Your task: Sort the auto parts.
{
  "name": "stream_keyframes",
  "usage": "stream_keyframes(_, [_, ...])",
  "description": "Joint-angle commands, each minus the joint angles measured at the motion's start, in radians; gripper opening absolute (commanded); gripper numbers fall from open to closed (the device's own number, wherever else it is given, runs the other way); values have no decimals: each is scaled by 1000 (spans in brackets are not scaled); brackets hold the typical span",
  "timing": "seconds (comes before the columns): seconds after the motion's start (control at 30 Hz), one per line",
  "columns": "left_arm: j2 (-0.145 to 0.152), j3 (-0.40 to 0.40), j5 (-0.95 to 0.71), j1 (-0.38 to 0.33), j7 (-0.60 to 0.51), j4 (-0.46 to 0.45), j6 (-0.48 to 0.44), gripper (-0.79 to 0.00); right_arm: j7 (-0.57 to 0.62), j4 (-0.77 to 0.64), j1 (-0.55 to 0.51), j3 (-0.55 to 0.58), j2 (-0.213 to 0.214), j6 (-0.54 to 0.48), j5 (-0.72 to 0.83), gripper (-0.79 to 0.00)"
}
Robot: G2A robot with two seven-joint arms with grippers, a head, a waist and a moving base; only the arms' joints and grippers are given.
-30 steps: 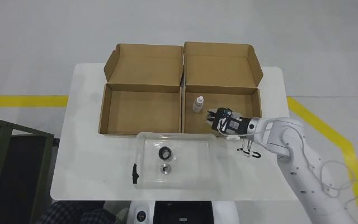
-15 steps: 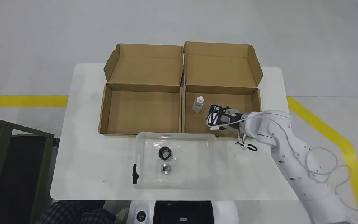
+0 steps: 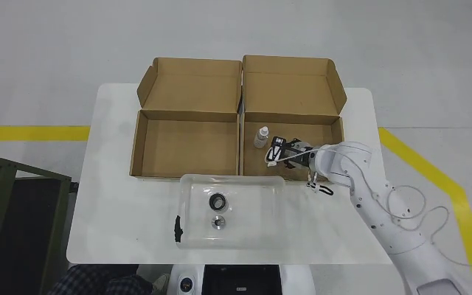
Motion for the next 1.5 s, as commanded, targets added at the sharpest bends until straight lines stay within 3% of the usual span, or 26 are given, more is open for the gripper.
stream_keyframes(0.0, [0, 0, 0, 0, 0, 0, 0, 0, -1, 2, 3, -3, -2, 5, 4, -486])
stream_keyframes(0.17, [0, 0, 0, 0, 0, 0, 0, 0, -1, -23, 0, 12, -2, 28, 22, -317])
stream_keyframes(0.47, [0, 0, 0, 0, 0, 0, 0, 0, 4, -132, -40, 100, 13, 36, 100, -215])
stream_keyframes(1.03, [0, 0, 0, 0, 0, 0, 0, 0, -61, -437, -249, 212, 38, 61, 244, -89])
stream_keyframes(1.47, [0, 0, 0, 0, 0, 0, 0, 0, -122, -505, -318, 69, 26, 70, 198, -80])
